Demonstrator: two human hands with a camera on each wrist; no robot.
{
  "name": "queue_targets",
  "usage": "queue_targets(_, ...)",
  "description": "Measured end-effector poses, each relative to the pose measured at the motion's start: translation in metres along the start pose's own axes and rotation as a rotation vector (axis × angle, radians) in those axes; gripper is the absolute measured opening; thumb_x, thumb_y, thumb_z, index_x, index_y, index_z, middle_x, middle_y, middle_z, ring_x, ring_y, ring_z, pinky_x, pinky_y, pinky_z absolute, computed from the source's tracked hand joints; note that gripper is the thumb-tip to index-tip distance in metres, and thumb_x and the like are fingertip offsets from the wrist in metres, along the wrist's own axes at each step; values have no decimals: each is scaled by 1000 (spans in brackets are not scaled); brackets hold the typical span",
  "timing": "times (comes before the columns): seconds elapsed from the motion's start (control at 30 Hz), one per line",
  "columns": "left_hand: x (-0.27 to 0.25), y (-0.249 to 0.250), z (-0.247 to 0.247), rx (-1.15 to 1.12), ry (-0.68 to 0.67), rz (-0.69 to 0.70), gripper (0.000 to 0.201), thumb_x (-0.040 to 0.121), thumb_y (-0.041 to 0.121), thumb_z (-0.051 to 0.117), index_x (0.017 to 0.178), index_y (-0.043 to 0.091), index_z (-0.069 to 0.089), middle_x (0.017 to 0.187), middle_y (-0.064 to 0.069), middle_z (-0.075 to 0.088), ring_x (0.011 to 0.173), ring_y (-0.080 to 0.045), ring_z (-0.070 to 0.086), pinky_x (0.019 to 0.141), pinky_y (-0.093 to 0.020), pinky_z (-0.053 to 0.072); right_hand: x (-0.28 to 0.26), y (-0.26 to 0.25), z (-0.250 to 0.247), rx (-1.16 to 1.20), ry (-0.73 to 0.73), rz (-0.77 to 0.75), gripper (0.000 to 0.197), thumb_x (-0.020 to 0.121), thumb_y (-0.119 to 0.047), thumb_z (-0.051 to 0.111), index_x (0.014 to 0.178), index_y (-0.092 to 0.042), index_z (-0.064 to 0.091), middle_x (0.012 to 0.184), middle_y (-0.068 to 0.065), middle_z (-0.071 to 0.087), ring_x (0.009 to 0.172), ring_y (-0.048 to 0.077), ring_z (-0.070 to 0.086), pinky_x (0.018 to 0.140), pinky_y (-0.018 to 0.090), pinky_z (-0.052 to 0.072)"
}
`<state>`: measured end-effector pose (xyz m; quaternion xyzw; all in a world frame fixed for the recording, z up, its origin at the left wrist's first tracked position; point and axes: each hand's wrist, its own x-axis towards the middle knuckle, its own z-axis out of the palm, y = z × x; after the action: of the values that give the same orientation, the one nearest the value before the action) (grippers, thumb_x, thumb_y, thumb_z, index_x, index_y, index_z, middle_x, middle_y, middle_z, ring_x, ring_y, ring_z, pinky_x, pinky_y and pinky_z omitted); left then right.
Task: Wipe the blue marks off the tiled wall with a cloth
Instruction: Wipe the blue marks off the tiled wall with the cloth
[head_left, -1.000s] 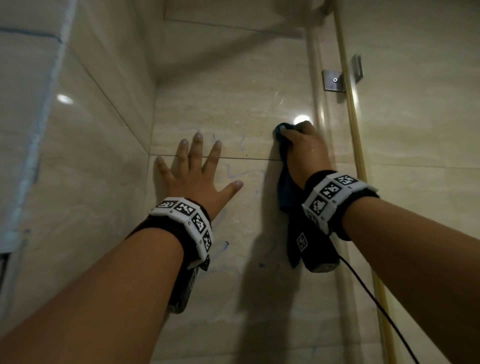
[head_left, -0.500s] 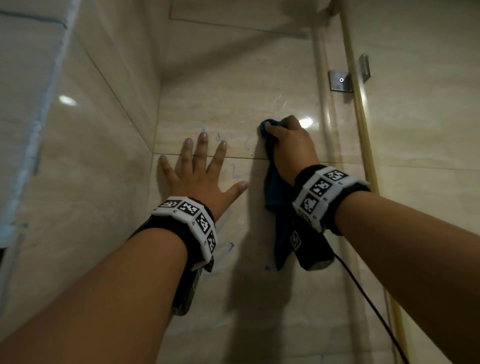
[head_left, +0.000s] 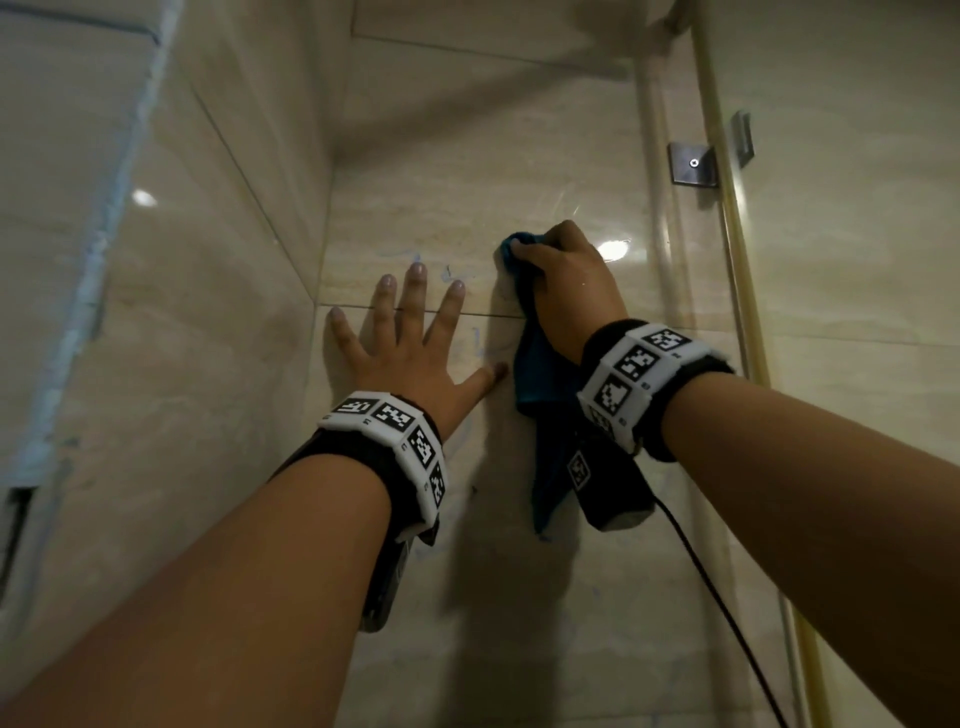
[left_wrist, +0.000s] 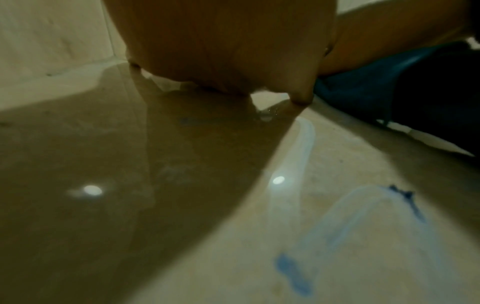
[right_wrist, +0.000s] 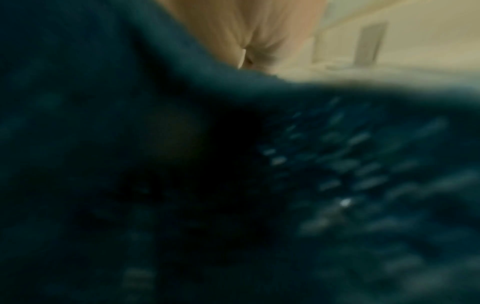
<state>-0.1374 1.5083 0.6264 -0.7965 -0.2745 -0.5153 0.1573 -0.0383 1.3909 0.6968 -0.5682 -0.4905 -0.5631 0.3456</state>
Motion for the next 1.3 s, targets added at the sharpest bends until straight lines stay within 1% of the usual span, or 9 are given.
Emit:
queue_targets(0.1, 1, 0, 1, -4, 3, -6, 87, 81, 81, 18, 143, 40, -28, 151, 4, -37, 142, -24, -28, 111, -62, -12, 1, -8, 4, 25, -46, -13, 24, 97, -17, 51, 113, -2, 61, 112, 14, 50, 96, 24, 49, 75, 5, 32)
queue_targets(0.17, 1, 0, 1, -8, 4, -6, 88, 81, 82, 19, 143, 40, -28, 152, 5, -37, 142, -24, -28, 111, -62, -12, -8, -10, 5, -37, -92, -74, 27, 96, -14, 53, 120, -7, 63, 117, 15, 51, 103, 30, 50, 86, 16, 36)
queue_targets(0.27, 1, 0, 0, -9, 1, -8, 88, 80, 82, 18, 143, 40, -27, 152, 5, -36, 142, -23, -27, 111, -62, -12, -22, -8, -1, -77, -100, -141, 28, 91, -9, 58, 119, -8, 65, 116, 16, 54, 103, 34, 51, 85, 26, 39)
queue_targets(0.4, 1, 1, -1, -3, 2, -8, 87, 81, 82, 17, 144, 40, -26, 152, 5, -36, 143, -24, -26, 110, -62, -11, -22, 1, -3, 75, -146, -23, 17, 89, -16, 60, 104, -14, 67, 106, 14, 57, 100, 34, 55, 82, 39, 43)
queue_targets(0.47, 1, 0, 0, -2, 5, -2, 87, 80, 82, 16, 144, 39, -26, 152, 5, -37, 142, -24, -27, 110, -62, -12, -17, 8, -6, 103, -84, 72, 16, 90, -26, 60, 100, -13, 62, 101, 11, 55, 94, 32, 56, 77, 34, 42)
queue_targets(0.57, 1, -1, 0, 0, -4, 6, 87, 80, 82, 14, 144, 39, -27, 151, 5, -39, 142, -24, -29, 109, -62, -13, -13, 18, -11, -108, -81, 41, 32, 99, -18, 47, 128, -9, 56, 119, 15, 47, 105, 29, 50, 86, 21, 35)
queue_targets(0.87, 1, 0, 0, 4, -17, 5, 88, 79, 83, 12, 143, 39, -28, 151, 5, -39, 142, -24, -29, 109, -63, -12, -33, 11, -17, -220, -135, -58, 40, 98, -14, 47, 137, -14, 50, 124, 15, 44, 110, 32, 47, 93, 27, 37)
queue_targets(1.13, 1, -1, 0, -6, -23, 3, 89, 78, 84, 12, 143, 39, -27, 150, 6, -39, 141, -23, -29, 109, -62, -14, -23, 42, -32, -137, -65, 212, 40, 94, -4, 43, 133, -9, 52, 125, 22, 44, 109, 35, 48, 88, 29, 36)
queue_targets(1.3, 0, 0, -1, -6, -28, 1, 88, 79, 83, 13, 144, 39, -27, 150, 6, -40, 141, -23, -30, 109, -62, -13, -41, 39, -23, -171, -35, 216, 43, 91, -4, 43, 132, -13, 53, 125, 21, 44, 108, 36, 45, 85, 33, 35)
